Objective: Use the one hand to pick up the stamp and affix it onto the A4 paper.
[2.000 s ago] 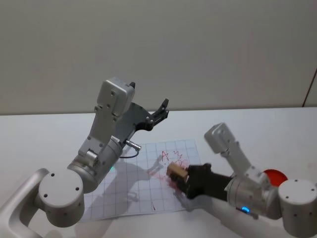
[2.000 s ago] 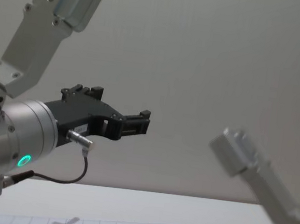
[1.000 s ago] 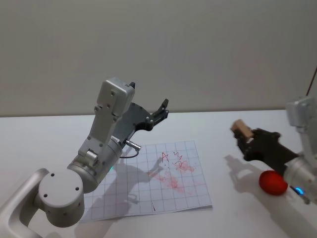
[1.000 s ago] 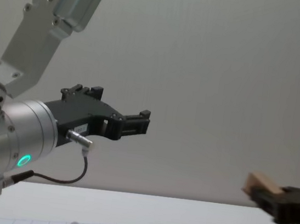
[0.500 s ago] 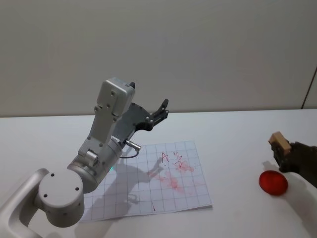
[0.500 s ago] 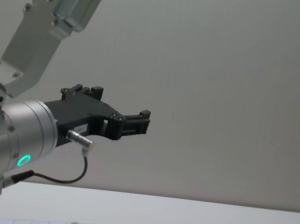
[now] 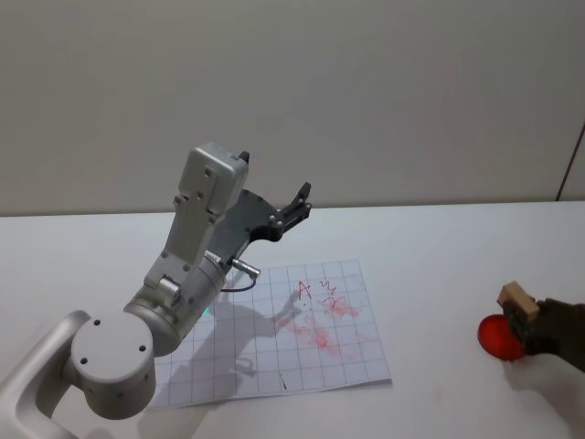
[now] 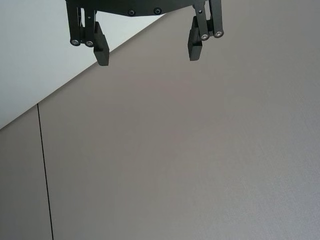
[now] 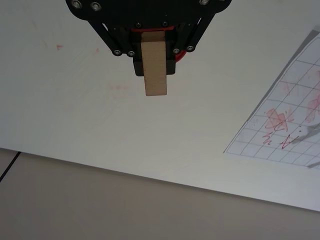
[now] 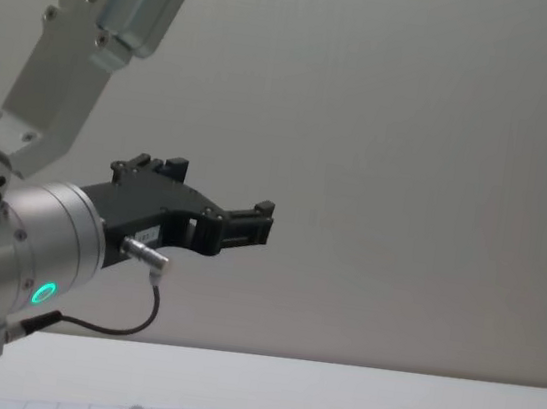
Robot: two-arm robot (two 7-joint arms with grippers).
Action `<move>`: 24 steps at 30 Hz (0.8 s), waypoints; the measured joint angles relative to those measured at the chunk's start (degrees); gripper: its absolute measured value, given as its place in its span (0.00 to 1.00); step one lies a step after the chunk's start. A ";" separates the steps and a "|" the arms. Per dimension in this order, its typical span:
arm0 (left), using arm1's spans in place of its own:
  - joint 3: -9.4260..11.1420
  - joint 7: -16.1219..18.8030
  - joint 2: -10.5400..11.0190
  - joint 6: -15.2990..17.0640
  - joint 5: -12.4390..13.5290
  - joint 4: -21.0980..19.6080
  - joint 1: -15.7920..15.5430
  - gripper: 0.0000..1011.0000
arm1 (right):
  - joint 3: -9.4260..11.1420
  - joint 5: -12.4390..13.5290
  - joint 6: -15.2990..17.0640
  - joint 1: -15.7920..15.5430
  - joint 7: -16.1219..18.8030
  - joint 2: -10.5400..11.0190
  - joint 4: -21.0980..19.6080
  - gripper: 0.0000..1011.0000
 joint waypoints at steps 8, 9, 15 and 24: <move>0.00 0.00 0.00 0.00 0.00 0.00 0.00 0.99 | -0.17 -0.39 1.74 -0.76 0.36 0.40 -0.35 0.22; 0.00 0.00 0.00 0.00 0.00 0.00 0.00 0.99 | -0.18 -0.50 1.83 -0.79 0.36 0.41 -0.35 0.22; 0.00 0.00 0.00 0.00 0.00 0.00 0.00 0.99 | -0.34 -1.33 2.20 -0.85 0.35 0.45 -0.34 0.22; 0.00 0.00 0.00 0.00 0.00 0.00 0.00 0.99 | -0.47 -2.03 2.49 -0.89 0.35 0.50 -0.12 0.48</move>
